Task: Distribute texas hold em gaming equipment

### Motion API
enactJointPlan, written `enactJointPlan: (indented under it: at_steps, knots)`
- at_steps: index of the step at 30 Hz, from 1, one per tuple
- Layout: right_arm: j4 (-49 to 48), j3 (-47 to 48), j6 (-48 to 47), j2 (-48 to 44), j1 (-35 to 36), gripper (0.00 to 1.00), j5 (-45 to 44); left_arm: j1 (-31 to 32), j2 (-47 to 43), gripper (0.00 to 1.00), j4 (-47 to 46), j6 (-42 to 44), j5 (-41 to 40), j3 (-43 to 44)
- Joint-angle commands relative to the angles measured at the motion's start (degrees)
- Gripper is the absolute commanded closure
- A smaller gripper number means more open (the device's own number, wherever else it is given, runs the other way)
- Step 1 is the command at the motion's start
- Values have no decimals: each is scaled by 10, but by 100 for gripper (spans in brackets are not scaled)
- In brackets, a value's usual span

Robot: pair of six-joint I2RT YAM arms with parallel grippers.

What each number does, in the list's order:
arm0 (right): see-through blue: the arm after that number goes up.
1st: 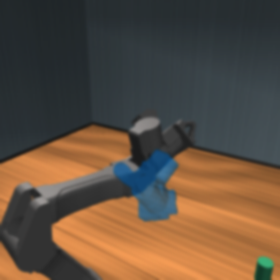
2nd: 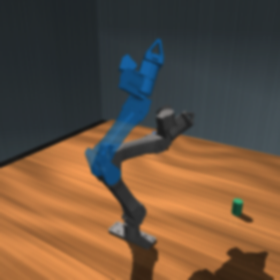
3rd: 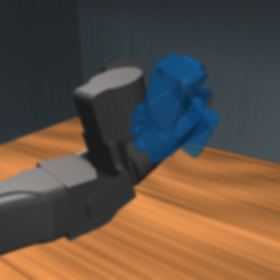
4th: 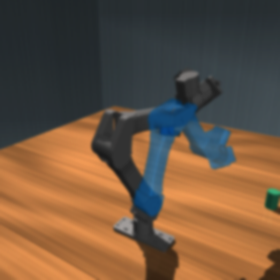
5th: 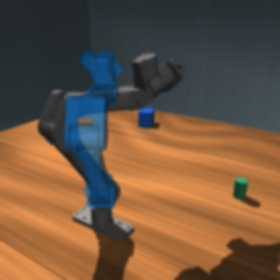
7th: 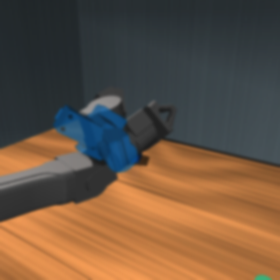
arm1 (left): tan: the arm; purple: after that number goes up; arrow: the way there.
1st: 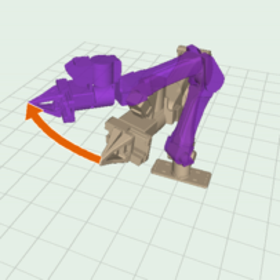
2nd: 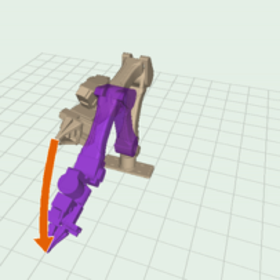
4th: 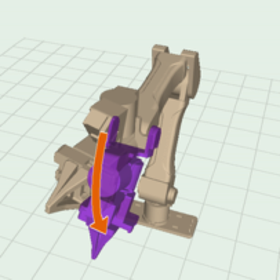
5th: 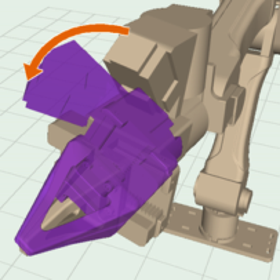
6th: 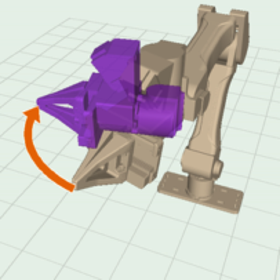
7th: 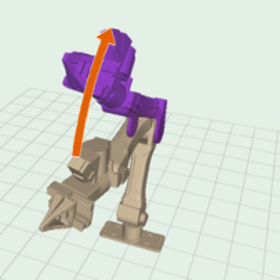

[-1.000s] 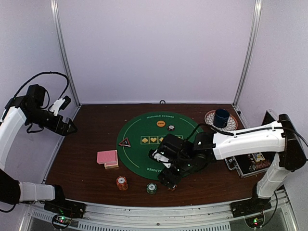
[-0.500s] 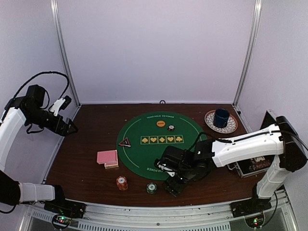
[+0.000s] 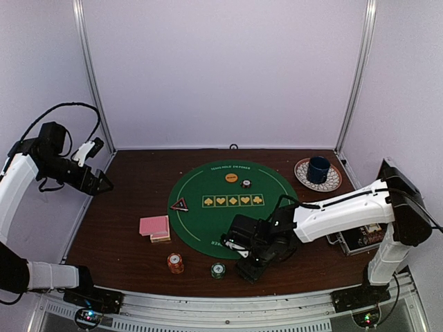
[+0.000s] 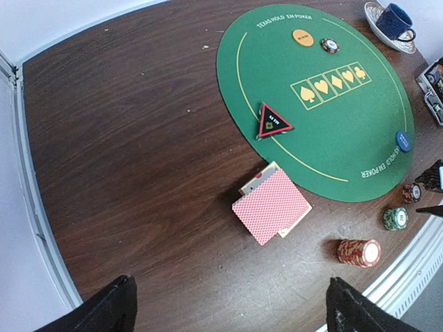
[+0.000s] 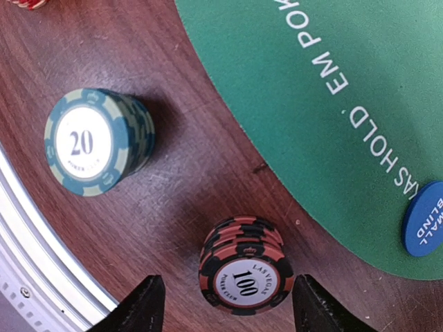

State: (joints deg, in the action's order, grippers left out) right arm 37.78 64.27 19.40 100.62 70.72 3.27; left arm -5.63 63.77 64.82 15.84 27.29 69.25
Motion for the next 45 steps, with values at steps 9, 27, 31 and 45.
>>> enactJointPlan:
  at_steps: [9,27,31,45]
  knots:
    - [-13,11,-17,18,-19,45,23,-2,-3,2,2,2,7,15]
    - [39,68,-37,11,-23,86,7,-2,5,2,2,7,7,15]
    - [52,117,-53,14,-38,87,-9,-2,4,2,2,8,6,16]
    - [90,518,-106,310,-117,87,-10,-2,-7,2,3,5,10,18]
